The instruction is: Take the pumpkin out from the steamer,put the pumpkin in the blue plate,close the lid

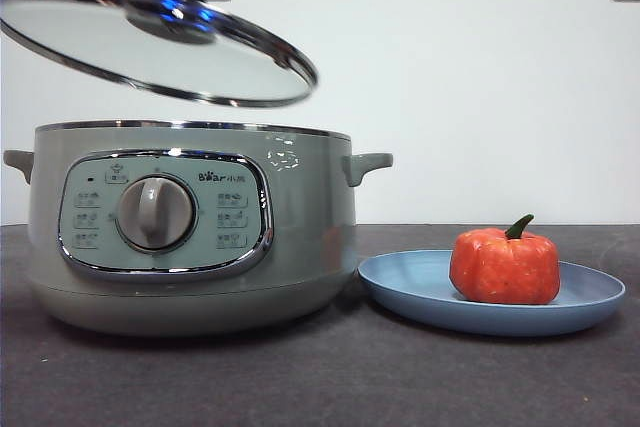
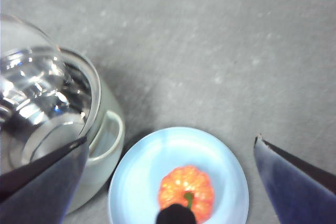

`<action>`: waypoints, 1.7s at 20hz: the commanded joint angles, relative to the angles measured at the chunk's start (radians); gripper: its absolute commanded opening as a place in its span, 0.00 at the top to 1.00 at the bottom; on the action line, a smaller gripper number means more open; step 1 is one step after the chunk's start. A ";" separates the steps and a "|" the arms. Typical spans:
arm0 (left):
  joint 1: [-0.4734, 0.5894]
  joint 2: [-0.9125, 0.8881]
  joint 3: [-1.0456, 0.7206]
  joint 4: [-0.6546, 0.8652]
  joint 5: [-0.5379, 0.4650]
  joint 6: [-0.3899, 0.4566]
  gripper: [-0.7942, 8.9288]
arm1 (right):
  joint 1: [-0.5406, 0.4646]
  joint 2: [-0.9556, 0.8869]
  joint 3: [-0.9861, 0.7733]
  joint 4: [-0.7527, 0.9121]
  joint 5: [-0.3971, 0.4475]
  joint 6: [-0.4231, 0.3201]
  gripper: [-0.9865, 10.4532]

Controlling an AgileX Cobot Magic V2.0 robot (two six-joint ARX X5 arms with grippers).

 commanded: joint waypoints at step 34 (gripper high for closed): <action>-0.018 0.130 0.134 -0.254 -0.032 0.005 0.50 | 0.002 -0.029 -0.006 -0.057 0.052 0.010 0.39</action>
